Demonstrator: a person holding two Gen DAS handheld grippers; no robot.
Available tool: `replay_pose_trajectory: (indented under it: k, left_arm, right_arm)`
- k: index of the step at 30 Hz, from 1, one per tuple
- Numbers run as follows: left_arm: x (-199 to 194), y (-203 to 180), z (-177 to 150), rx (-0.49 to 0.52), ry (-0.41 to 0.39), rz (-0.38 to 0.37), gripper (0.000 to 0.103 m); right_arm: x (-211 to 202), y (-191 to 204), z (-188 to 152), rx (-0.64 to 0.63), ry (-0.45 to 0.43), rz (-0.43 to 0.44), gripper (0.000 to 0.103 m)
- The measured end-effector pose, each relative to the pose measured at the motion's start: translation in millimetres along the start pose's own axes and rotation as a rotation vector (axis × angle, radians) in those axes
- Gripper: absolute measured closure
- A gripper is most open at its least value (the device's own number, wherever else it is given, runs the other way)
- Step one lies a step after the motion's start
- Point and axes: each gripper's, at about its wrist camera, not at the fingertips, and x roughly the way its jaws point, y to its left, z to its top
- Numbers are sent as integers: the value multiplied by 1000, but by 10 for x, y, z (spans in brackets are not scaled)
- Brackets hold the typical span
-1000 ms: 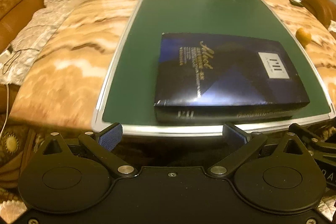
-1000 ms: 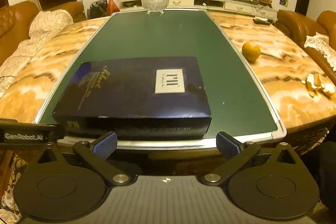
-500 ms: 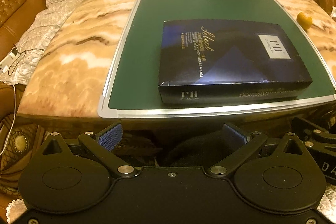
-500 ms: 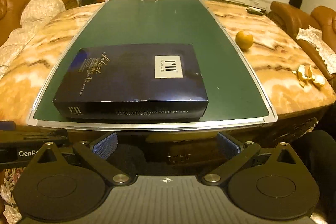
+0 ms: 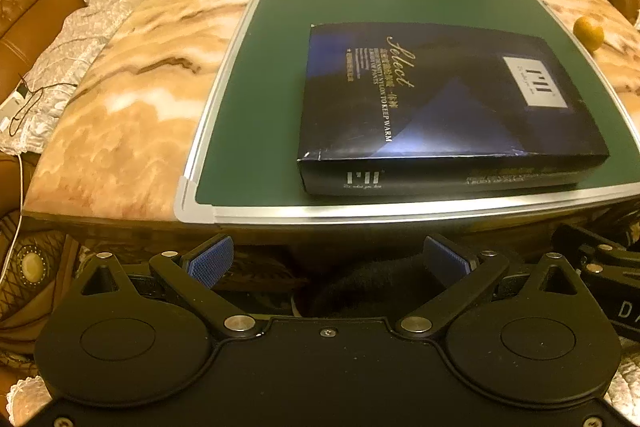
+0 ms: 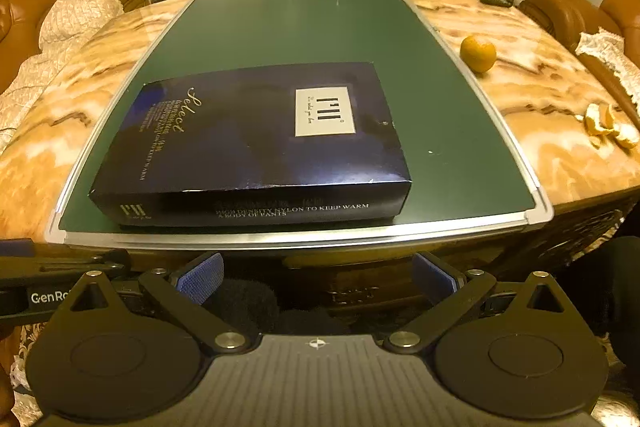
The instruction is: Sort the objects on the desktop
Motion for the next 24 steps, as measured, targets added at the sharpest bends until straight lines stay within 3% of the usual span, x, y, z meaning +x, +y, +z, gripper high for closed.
replay_pose_trajectory:
  k: [12, 24]
  left_arm:
    - [508, 44, 279, -57, 12, 6, 0]
    - [720, 19, 440, -60, 23, -18, 0]
  right_arm:
    - [640, -112, 209, 20, 45, 4, 0]
    - [906, -26, 399, -24, 21, -2, 1]
